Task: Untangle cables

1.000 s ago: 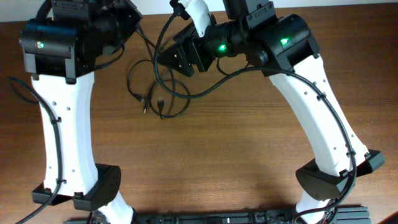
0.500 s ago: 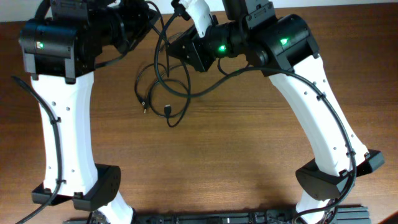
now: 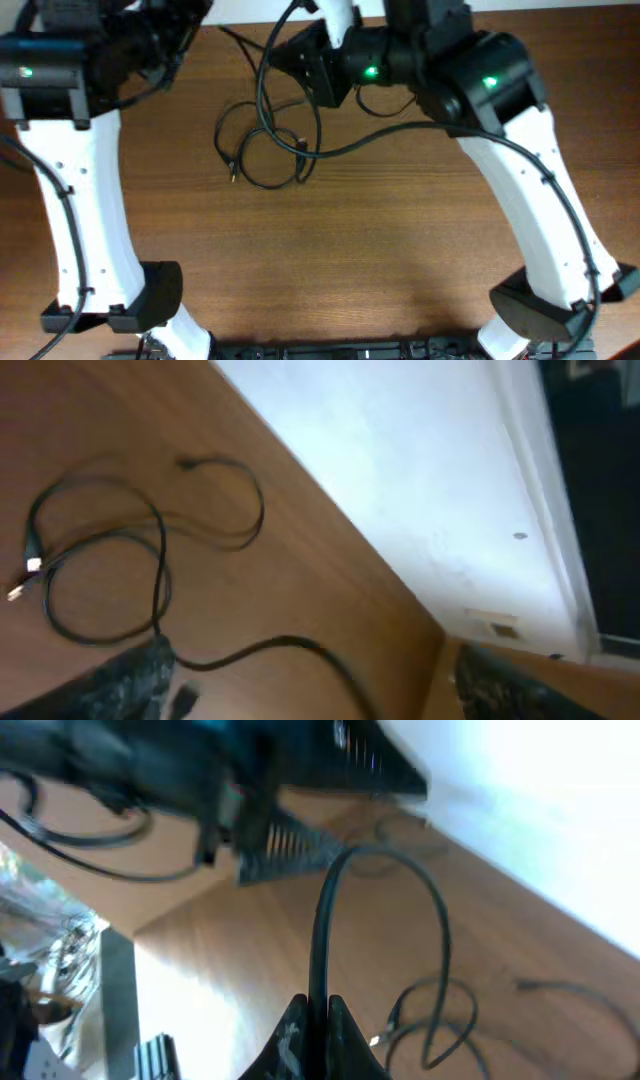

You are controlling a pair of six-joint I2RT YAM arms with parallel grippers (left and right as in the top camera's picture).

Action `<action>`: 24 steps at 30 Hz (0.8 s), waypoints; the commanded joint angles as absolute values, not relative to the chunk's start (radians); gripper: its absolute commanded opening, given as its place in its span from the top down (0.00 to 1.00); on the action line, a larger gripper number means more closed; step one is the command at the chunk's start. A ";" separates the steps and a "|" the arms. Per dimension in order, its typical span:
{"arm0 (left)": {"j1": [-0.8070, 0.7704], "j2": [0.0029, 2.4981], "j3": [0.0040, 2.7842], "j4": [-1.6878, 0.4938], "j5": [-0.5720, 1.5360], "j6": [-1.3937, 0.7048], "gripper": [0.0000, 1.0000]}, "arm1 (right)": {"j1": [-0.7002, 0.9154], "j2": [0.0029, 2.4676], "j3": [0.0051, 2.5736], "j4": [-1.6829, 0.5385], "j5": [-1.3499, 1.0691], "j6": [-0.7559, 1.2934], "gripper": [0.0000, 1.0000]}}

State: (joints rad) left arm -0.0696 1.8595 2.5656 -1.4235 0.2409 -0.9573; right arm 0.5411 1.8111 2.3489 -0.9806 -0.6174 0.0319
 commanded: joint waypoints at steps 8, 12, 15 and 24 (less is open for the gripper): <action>0.092 1.907 2.572 -1.498 0.467 -1.100 0.01 | 0.535 1.735 2.351 -0.739 -0.570 0.200 0.96; 0.152 1.991 2.572 -1.578 0.802 -1.071 0.01 | 0.535 1.735 2.351 -0.731 -0.571 0.201 0.96; 0.112 2.093 2.572 -1.678 0.950 -0.950 0.01 | 0.535 1.735 2.351 -0.721 -0.570 0.201 0.96; 0.041 2.212 2.572 -1.681 1.173 -0.947 0.01 | 0.536 1.735 2.351 -0.601 -0.546 0.226 0.96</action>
